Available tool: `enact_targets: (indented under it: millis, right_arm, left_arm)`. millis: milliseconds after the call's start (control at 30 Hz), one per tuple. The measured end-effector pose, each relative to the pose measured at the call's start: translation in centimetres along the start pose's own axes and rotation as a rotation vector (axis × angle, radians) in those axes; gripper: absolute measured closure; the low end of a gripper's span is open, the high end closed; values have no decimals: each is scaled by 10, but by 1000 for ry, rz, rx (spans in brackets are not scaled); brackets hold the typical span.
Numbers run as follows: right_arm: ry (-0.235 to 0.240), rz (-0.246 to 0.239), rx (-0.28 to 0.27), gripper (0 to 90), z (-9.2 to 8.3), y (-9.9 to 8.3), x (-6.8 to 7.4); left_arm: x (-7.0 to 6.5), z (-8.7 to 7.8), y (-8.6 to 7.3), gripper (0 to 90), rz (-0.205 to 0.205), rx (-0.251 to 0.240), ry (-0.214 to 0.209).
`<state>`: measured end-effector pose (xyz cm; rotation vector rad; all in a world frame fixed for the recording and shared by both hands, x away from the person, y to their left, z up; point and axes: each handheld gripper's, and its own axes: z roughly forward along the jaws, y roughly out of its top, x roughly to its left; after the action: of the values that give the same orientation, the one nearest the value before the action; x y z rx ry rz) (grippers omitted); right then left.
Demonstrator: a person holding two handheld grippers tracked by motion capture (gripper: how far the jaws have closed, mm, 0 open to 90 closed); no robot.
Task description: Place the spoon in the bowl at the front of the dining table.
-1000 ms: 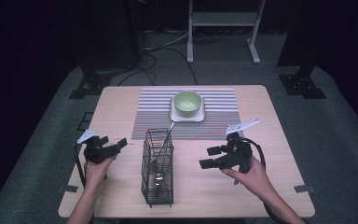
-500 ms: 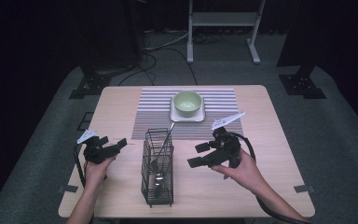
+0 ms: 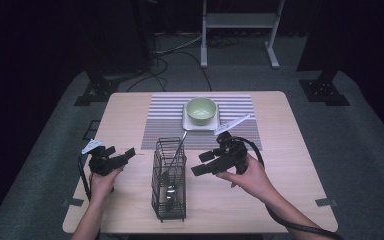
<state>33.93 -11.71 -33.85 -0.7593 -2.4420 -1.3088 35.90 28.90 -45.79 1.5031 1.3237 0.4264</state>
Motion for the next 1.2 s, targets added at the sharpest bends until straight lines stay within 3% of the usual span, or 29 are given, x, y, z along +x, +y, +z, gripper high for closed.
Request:
enact_targets:
  millis: [333, 933, 1200]
  right_arm:
    - [-10, 39, 32, 352, 8, 9, -2]
    - [-2, 25, 57, 531, 21, 22, -5]
    - [10, 44, 59, 626, 25, 23, -9]
  left_arm:
    - [2, -1, 0, 0, -4, -1, 4]
    - [0, -1, 0, 0, -17, -2, -4]
    - [0, 0, 0, 0, -20, 0, -6]
